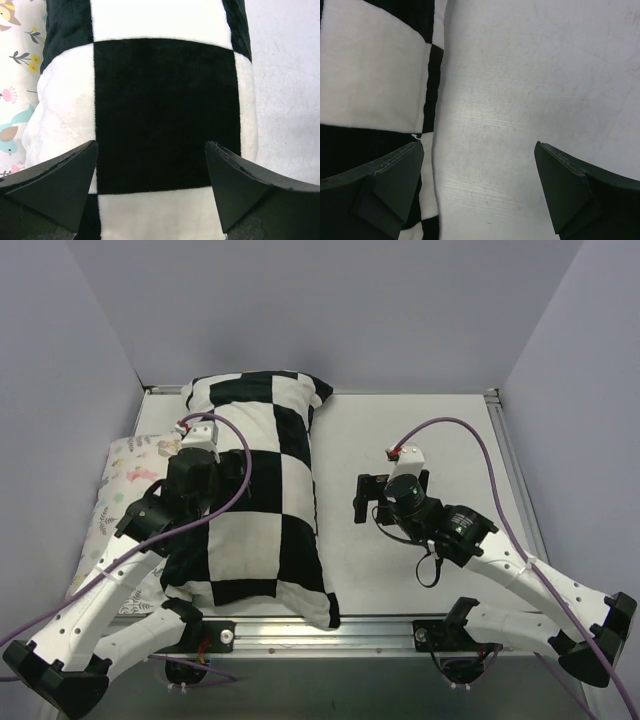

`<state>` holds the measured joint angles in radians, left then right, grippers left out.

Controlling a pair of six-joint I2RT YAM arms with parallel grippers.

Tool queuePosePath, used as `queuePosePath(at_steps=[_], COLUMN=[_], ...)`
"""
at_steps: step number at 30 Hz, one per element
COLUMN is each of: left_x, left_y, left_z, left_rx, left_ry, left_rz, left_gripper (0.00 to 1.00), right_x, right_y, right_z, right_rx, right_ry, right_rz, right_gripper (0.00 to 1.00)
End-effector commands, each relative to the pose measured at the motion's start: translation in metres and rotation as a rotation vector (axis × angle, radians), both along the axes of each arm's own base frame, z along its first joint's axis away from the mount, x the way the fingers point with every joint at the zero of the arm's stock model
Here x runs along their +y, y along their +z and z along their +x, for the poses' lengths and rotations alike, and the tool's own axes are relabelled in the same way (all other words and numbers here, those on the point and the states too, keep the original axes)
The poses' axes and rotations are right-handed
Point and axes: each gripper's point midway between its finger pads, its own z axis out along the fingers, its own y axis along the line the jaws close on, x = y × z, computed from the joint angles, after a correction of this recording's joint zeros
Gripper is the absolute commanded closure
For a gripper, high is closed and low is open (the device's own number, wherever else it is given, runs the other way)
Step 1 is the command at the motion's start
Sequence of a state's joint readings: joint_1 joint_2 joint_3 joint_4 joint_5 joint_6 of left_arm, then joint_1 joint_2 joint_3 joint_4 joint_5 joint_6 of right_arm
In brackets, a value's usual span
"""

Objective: Remove the pillowcase from the pillow

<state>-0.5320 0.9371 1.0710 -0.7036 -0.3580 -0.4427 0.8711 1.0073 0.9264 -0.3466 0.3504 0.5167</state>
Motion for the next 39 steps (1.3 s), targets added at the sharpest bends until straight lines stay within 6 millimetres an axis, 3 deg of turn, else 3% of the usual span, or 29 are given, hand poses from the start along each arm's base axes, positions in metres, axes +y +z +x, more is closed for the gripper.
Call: queuePosePath(at_steps=[1,8,9,10,14,16,18,19,20,21,22,23,24,28,33,36,37,39], left_x=[-0.004,-0.004,-0.006,-0.006,-0.006,-0.008,-0.010,-0.012,-0.013,-0.014,-0.014,-0.014,-0.013,-0.008,0.006,0.017,0.020,0.021], left_y=[0.008,0.021,0.019,0.019,0.021,0.018,0.014,0.011,0.008,0.004,0.001,-0.002,-0.005,-0.021,-0.027,-0.030,-0.031,-0.032], left_z=[0.006,0.013,0.015,0.017,0.025,0.029,0.032,0.032,0.031,0.032,0.032,0.032,0.031,0.027,0.021,0.020,0.020,0.021], left_rx=[-0.022,-0.040,-0.030,-0.030,-0.025,-0.009,0.011,0.023,0.037,0.050,0.057,0.067,0.076,0.109,0.106,0.111,0.116,0.120], left_ry=[-0.002,0.011,0.011,0.017,0.034,0.033,0.031,0.025,0.022,0.018,0.017,0.019,0.022,0.040,0.086,0.135,0.149,0.151], left_rz=[-0.034,-0.025,-0.019,-0.015,0.001,0.010,0.016,0.018,0.019,0.024,0.027,0.028,0.031,0.053,0.086,0.097,0.095,0.086], left_gripper=[0.02,0.03,0.03,0.03,0.03,0.02,0.03,0.03,0.03,0.03,0.03,0.03,0.03,0.03,0.03,0.03,0.03,0.03], right_x=[0.009,0.037,0.032,0.043,0.054,0.059,0.074,0.079,0.086,0.096,0.102,0.111,0.121,0.146,0.160,0.159,0.160,0.158], right_y=[0.026,0.050,0.053,0.053,0.059,0.044,0.048,0.032,0.037,0.024,0.020,0.029,0.016,0.009,0.001,0.003,-0.014,-0.016], right_z=[0.009,0.024,0.037,0.040,0.081,0.104,0.120,0.131,0.140,0.150,0.155,0.163,0.166,0.172,0.142,0.125,0.110,0.107], right_rx=[-0.057,-0.041,-0.029,0.007,0.009,0.043,0.022,0.052,0.033,0.059,0.071,0.056,0.092,0.136,0.129,0.118,0.143,0.112], right_ry=[0.012,0.138,0.122,0.167,0.194,0.198,0.250,0.251,0.267,0.288,0.296,0.307,0.328,0.350,0.372,0.358,0.365,0.350], right_rz=[0.042,0.089,0.118,0.160,0.232,0.231,0.282,0.282,0.305,0.322,0.334,0.372,0.393,0.480,0.439,0.431,0.415,0.390], right_gripper=[0.00,0.00,0.00,0.00,0.00,0.00,0.00,0.00,0.00,0.00,0.00,0.00,0.00,0.00,0.00,0.00,0.00,0.00])
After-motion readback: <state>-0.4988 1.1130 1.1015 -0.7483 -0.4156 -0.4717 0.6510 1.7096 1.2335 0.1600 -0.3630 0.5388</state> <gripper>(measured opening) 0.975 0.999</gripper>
